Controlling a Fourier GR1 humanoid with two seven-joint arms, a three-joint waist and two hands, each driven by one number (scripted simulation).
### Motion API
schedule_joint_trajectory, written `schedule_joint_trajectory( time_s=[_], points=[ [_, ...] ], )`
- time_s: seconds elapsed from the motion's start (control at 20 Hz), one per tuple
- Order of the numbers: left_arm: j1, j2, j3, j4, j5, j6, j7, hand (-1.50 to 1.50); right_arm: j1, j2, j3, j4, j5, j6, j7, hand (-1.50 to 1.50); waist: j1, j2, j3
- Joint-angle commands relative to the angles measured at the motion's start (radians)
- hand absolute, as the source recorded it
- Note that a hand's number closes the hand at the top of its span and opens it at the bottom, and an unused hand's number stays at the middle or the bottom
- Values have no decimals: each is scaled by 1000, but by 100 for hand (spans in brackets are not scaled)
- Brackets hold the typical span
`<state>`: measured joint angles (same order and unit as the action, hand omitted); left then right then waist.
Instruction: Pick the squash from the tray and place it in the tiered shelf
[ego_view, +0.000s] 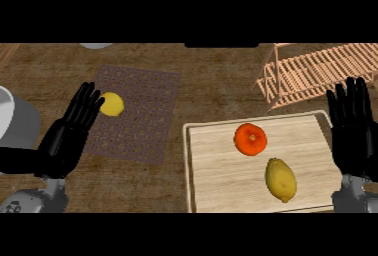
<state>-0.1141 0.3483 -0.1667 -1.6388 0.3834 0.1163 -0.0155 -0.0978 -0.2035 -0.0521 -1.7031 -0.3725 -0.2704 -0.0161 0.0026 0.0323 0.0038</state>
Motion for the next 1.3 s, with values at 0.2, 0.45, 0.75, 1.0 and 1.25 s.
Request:
schedule_joint_trajectory(
  time_s=[0.2, 0.45, 0.75, 1.0, 1.25],
  points=[
    [-21, 89, 15, 18, -115, 41, 57, 0, -247, -109, -12, -29, -90, 264, -98, 150, 32, -31, 0],
    [-14, 102, 8, 12, -125, 52, 135, 0, -157, -247, 76, 205, 188, 149, 143, -150, 20, -28, -4],
    [61, 81, 11, 29, -131, 2, 75, 0, -76, -281, 107, 210, 75, 500, -63, -150, 2, -32, -3],
    [46, 80, 21, -106, -174, 44, 218, 0, -34, -326, 108, 39, 153, 487, 67, -150, -1, -35, -4],
    [61, 91, 81, 13, -139, -30, 95, 0, -87, -483, 79, -72, 202, 526, 231, -150, -9, -35, -6]
  ],
)
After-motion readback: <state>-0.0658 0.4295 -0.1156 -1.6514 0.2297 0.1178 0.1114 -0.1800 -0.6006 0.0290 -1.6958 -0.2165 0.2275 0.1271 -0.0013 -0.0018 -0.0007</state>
